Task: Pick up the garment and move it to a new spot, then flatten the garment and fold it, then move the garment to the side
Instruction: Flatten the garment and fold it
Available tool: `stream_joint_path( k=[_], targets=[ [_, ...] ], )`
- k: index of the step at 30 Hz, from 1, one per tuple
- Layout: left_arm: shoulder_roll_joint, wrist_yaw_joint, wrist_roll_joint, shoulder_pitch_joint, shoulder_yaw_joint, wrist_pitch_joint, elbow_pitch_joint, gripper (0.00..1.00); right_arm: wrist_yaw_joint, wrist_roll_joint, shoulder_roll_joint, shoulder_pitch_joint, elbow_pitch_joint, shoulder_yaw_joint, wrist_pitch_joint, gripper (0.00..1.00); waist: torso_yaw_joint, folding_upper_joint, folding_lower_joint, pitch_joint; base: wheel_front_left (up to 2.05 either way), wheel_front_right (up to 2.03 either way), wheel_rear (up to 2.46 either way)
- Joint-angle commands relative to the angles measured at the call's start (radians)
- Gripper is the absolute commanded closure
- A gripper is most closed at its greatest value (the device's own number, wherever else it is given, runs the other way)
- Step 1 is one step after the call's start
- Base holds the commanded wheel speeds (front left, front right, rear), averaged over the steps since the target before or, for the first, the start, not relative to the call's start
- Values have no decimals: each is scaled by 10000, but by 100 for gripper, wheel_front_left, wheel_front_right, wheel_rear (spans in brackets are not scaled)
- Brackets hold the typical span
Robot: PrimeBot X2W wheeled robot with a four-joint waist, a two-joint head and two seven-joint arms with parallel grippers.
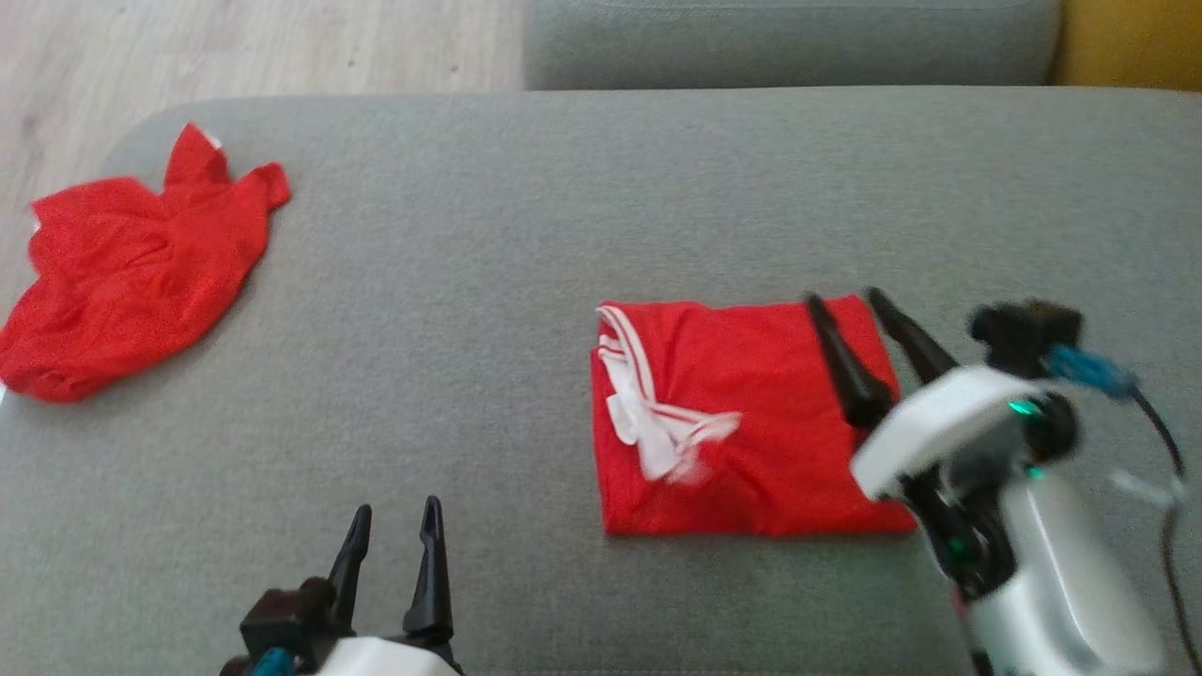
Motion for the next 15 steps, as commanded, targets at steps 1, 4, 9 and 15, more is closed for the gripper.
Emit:
stream_joint_path(
  k=[1, 4, 9, 15],
  targets=[
    [-78, 5, 145, -142, 389, -122, -385, 0, 65, -661, 150, 213, -657, -163, -167, 0, -175, 0, 0, -133, 0, 0, 0],
    [-78, 7, 177, -64, 485, -122, -427, 0, 65, -1701, 43, 779, -1253, -730, -375, 0, -352, 0, 0, -214, 0, 0, 0],
    [-78, -50, 284, 65, 654, -122, -424, 0, 65, -3120, -352, 1831, -1557, -1426, -1012, 0, -539, 0, 0, -496, 0, 0, 0],
    [-78, -136, 567, 271, 944, -122, -343, 0, 65, -4532, -580, 3040, -1302, -2100, -2197, 0, -603, 0, 0, -876, 0, 0, 0]
  ],
)
